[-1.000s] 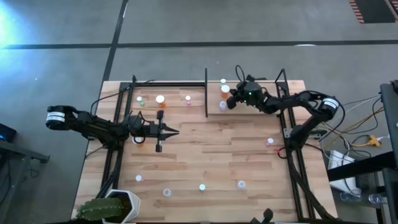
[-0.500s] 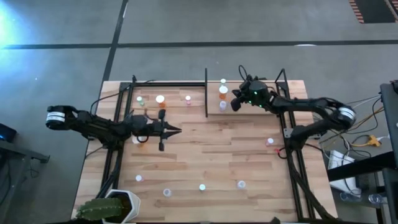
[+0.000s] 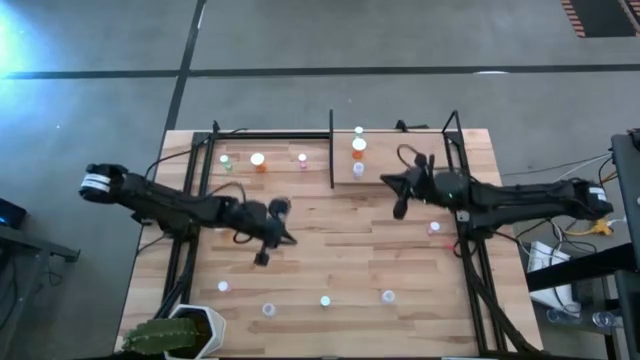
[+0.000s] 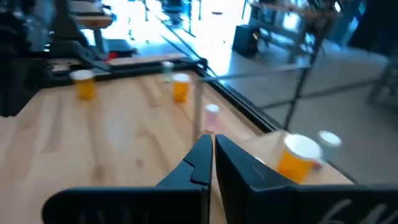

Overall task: Pick and place medicine bottles onto shelf by color
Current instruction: Put the left transparent pill bottle on the shelf

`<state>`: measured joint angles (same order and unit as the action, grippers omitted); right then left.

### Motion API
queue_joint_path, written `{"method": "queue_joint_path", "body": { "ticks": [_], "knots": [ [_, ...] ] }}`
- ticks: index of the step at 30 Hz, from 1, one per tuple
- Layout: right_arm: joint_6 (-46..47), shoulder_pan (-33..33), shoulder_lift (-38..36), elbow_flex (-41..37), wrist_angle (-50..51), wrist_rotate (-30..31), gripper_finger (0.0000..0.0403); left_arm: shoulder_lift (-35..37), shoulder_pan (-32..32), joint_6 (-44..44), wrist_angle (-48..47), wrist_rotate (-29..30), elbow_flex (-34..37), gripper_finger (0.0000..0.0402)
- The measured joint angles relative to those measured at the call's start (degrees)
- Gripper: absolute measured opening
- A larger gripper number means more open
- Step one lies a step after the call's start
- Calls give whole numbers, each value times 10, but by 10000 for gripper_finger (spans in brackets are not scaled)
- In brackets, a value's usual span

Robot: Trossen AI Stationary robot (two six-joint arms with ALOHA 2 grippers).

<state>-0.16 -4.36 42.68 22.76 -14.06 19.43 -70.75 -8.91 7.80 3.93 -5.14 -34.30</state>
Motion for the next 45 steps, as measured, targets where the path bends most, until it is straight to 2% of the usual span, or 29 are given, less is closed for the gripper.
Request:
{"method": "queue_joint_path", "body": {
  "ticks": [4, 8, 11, 16, 21, 25, 31, 35, 45],
  "knots": [
    [-28, 87, 5, -36, -77, 62, 9, -26, -90, -28, -96, 62, -65, 23],
    [-54, 149, 25, -66, -169, 104, 9, -59, -177, -68, -201, 120, -142, 51],
    [-68, 176, 45, -82, -220, 121, 9, -86, -230, -115, -275, 137, -200, 78],
    [-66, 190, 74, -88, -243, 127, 9, -139, -288, -216, -398, 174, -293, 125],
    [-64, 191, 110, -82, -256, 127, 9, -194, -309, -283, -453, 170, -348, 167],
    [-63, 191, 138, -72, -257, 128, 9, -232, -316, -284, -456, 135, -367, 187],
    [-63, 191, 176, -56, -258, 128, 9, -260, -317, -280, -474, 128, -382, 190],
    [-63, 191, 195, -49, -258, 128, 9, -263, -317, -281, -475, 97, -373, 190],
    [-60, 191, 212, -44, -257, 128, 9, -263, -321, -265, -451, 97, -346, 190]
  ]
}}
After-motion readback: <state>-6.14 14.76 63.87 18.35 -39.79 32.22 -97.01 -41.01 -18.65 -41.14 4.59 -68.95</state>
